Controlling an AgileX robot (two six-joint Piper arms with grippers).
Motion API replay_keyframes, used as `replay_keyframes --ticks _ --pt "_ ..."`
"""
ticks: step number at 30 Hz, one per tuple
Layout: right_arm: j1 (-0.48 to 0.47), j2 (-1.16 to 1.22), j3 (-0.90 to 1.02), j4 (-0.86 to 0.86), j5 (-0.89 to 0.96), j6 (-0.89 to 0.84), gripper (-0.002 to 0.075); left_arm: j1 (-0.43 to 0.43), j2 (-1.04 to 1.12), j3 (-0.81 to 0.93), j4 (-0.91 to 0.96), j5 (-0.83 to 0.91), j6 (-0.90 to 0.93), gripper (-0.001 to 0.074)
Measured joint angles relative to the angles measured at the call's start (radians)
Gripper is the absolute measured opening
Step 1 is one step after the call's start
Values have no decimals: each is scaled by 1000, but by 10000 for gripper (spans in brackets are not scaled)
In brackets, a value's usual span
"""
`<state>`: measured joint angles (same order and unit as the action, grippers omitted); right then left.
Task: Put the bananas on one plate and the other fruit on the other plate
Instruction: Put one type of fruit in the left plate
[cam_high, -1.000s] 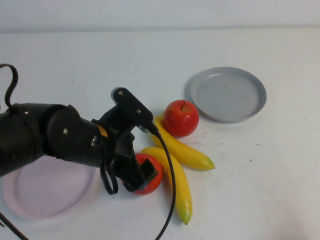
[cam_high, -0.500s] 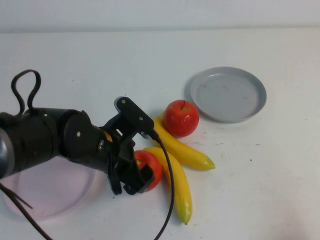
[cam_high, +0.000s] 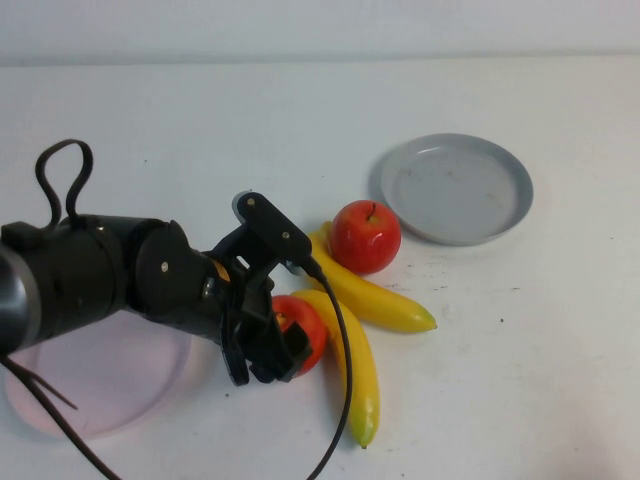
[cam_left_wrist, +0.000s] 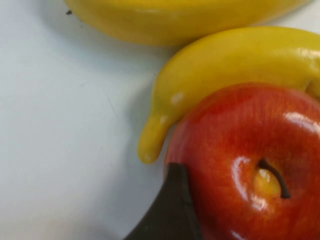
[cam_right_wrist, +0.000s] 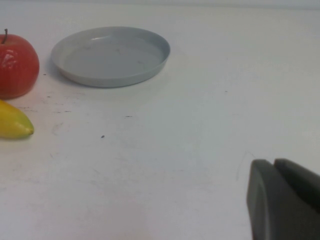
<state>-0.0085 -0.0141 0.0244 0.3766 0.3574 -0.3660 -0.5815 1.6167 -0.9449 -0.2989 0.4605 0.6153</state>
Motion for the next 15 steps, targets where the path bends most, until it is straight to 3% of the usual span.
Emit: replay_keyframes --ticks 8,15 --pt "0 0 0 0 0 0 -15 0 -16 0 6 17 -19 580" --pt "0 0 0 0 0 0 -15 52 -151 0 60 115 -220 580"
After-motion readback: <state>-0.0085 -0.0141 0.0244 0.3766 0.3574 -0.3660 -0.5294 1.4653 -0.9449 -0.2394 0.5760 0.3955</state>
